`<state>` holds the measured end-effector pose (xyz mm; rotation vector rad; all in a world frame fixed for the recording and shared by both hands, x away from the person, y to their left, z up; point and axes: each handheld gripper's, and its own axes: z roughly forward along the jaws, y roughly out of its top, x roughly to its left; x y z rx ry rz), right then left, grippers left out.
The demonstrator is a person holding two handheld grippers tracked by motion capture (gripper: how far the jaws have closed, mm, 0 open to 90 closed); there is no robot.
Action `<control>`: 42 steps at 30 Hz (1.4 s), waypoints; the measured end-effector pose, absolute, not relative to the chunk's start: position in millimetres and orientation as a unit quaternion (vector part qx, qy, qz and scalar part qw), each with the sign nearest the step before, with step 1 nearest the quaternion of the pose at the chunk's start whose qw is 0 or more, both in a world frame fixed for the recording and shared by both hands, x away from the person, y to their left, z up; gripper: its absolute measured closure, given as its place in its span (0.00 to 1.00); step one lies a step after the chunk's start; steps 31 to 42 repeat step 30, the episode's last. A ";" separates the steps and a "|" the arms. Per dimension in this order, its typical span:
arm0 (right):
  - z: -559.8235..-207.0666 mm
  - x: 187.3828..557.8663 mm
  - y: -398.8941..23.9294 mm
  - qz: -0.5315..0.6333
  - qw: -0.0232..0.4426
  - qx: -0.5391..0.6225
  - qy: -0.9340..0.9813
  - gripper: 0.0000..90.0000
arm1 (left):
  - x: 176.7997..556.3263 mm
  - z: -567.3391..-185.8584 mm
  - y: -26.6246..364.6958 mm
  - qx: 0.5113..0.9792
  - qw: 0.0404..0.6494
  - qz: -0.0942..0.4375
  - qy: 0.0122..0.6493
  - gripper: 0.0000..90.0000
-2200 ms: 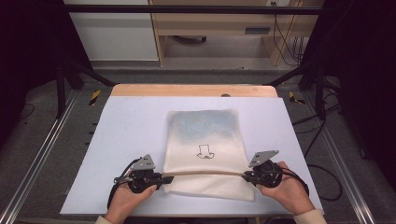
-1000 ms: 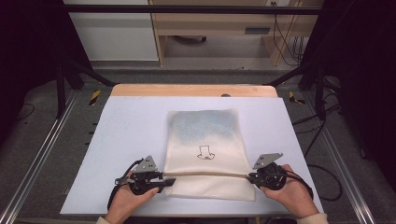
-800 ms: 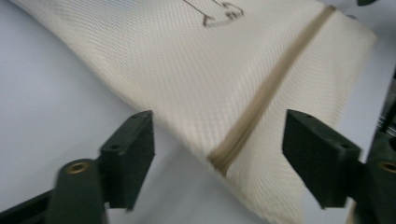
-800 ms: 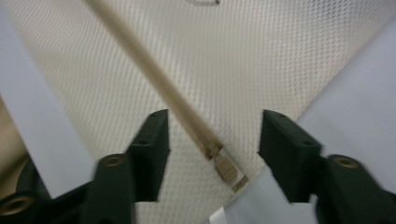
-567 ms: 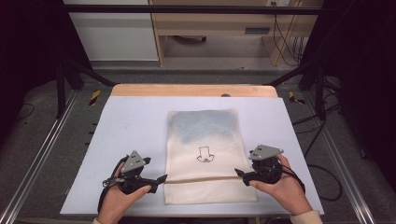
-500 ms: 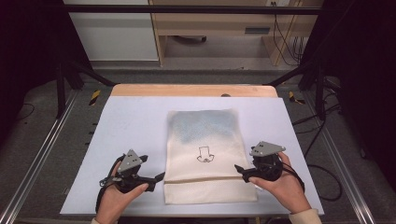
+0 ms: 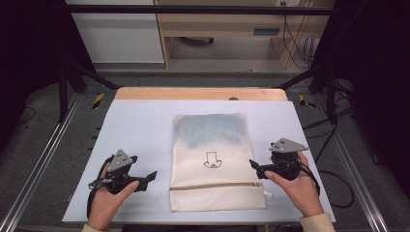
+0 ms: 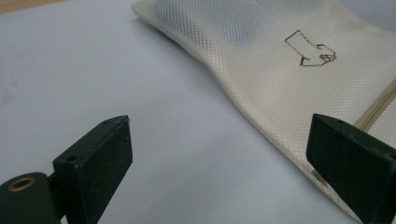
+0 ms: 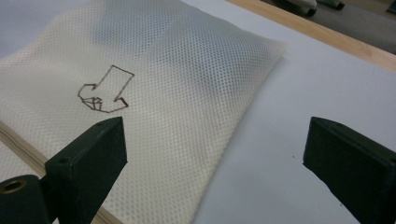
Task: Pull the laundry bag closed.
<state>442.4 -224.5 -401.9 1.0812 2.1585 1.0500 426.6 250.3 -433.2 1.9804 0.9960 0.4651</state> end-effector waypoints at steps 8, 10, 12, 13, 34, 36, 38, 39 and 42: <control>-407.3 444.2 -250.9 0.361 0.250 0.441 0.783 0.08 | 436.5 -435.4 262.8 0.816 0.357 0.160 0.425 0.08; -410.2 444.1 -259.3 0.358 0.254 0.453 0.776 0.09 | 439.4 -435.9 270.2 0.816 0.347 0.163 0.432 0.08; -414.5 443.7 -267.2 0.357 0.255 0.464 0.770 0.09 | 441.5 -436.2 278.4 0.814 0.342 0.167 0.440 0.08; -416.9 443.4 -270.9 0.355 0.257 0.470 0.766 0.09 | 442.2 -436.5 282.2 0.812 0.341 0.167 0.443 0.08; -458.9 428.9 -269.8 0.339 0.279 0.516 0.736 0.09 | 439.6 -447.0 308.5 0.818 0.283 0.190 0.464 0.08; -458.9 428.9 -269.8 0.339 0.279 0.516 0.736 0.09 | 439.6 -447.0 308.5 0.818 0.283 0.190 0.464 0.08; -458.9 428.9 -269.8 0.339 0.279 0.516 0.736 0.09 | 439.6 -447.0 308.5 0.818 0.283 0.190 0.464 0.08; -458.9 428.9 -269.8 0.339 0.279 0.516 0.736 0.09 | 439.6 -447.0 308.5 0.818 0.283 0.190 0.464 0.08; -458.9 428.9 -269.8 0.339 0.279 0.516 0.736 0.09 | 439.6 -447.0 308.5 0.818 0.283 0.190 0.464 0.08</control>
